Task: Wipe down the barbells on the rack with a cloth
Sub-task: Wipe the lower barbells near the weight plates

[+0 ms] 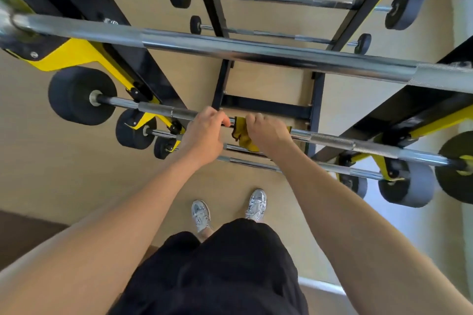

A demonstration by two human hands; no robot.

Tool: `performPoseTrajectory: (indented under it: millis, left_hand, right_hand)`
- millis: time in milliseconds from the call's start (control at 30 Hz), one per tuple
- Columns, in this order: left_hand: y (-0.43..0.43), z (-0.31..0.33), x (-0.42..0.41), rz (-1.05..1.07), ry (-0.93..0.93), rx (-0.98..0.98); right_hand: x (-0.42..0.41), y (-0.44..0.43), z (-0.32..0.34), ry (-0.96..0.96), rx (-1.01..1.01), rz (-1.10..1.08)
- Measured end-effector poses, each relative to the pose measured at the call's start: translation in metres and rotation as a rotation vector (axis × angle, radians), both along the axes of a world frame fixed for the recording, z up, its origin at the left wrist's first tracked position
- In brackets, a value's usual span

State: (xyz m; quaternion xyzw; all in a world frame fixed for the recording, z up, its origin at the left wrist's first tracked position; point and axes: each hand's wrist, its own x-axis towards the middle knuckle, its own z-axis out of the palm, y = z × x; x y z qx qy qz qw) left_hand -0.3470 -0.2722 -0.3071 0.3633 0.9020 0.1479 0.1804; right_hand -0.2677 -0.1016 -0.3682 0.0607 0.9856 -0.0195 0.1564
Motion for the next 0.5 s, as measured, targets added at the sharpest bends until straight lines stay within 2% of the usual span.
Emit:
performPoseTrajectory:
  millis: [133,233,333,500]
  left_hand:
    - [-0.019,-0.007,-0.009,0.025,0.137,-0.081]
    - [-0.02,-0.018,-0.01,-0.031,0.158,-0.116]
    - [-0.012,-0.03,-0.007,-0.109,0.145,-0.061]
    - [0.006,-0.043,0.008,-0.229,0.131,0.038]
  right_hand:
    - [-0.045,-0.056,-0.008,0.09,-0.054,-0.048]
    - [-0.047,-0.052,-0.01,0.144,-0.194,-0.06]
    - [0.002,-0.009,-0.01,0.135,-0.216,-0.121]
    - [0.105,0.06,-0.011,0.208,-0.053,-0.373]
